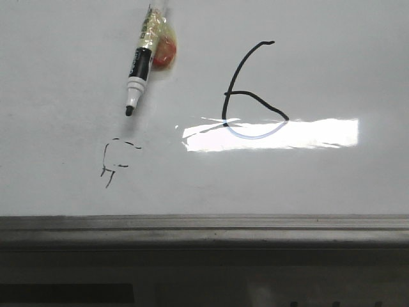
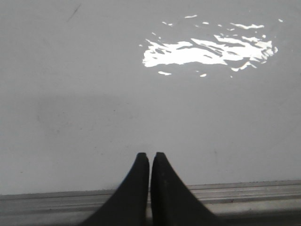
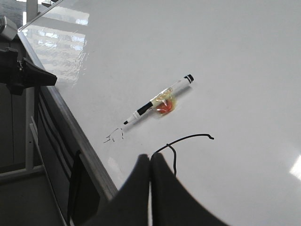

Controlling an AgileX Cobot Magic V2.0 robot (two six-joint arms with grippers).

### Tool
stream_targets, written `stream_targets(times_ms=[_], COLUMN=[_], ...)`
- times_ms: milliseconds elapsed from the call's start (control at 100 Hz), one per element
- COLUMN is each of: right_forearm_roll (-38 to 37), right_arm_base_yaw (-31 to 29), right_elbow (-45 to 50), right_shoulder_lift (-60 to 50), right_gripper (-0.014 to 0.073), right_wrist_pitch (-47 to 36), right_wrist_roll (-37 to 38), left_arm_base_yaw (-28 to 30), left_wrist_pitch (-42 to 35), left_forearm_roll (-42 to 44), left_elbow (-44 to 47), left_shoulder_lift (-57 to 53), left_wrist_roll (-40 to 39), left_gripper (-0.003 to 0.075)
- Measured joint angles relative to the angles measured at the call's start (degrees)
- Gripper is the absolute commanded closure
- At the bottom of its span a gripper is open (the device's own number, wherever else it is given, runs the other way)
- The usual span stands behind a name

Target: Write number 6 on whiteboard

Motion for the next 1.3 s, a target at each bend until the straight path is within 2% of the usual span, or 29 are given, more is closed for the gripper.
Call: stream_targets(times_ms=[170, 280, 350, 460, 590, 700, 880, 1040, 1300], right_forearm_roll=[-2.7, -5.7, -6.1, -6.0, -3.4, -2.7, -2.6, -2.5, -2.4], right_arm_base_yaw=[-0.4, -4.4, -9.7, -21.3, -35.4, -43.5, -50.0, -51.2, -51.2], right_elbow=[1.1, 3.9, 6.7, 12.2, 21.9, 29.6, 30.1, 30.1, 30.1], right_shoulder_lift=[0.0, 0.0, 0.0, 0.0, 0.0, 0.0, -2.5, -7.4, -9.6], right_gripper=[0.0658, 0.0658, 0.0658, 0.0658, 0.0658, 0.0658, 0.0658, 0.0658, 0.0658], right_wrist_pitch=[1.2, 1.1, -0.4, -6.0, -19.2, -29.1, -23.8, -11.6, -10.8], right_wrist_roll=[0.0, 1.4, 4.2, 6.2, 6.6, 6.8, 6.8, 7.0, 7.0], left_arm_base_yaw=[0.0, 0.0, 0.1, 0.1, 0.1, 0.1, 0.1, 0.1, 0.1], left_wrist_pitch=[0.0, 0.0, 0.0, 0.0, 0.0, 0.0, 0.0, 0.0, 0.0], left_forearm_roll=[0.0, 0.0, 0.0, 0.0, 0.0, 0.0, 0.0, 0.0, 0.0], left_elbow=[0.0, 0.0, 0.0, 0.0, 0.0, 0.0, 0.0, 0.0, 0.0], left_shoulder_lift=[0.0, 0.0, 0.0, 0.0, 0.0, 0.0, 0.0, 0.0, 0.0], left_wrist_roll=[0.0, 0.0, 0.0, 0.0, 0.0, 0.0, 0.0, 0.0, 0.0], left_gripper=[0.0741, 0.0741, 0.0741, 0.0741, 0.0741, 0.0741, 0.0741, 0.0741, 0.0741])
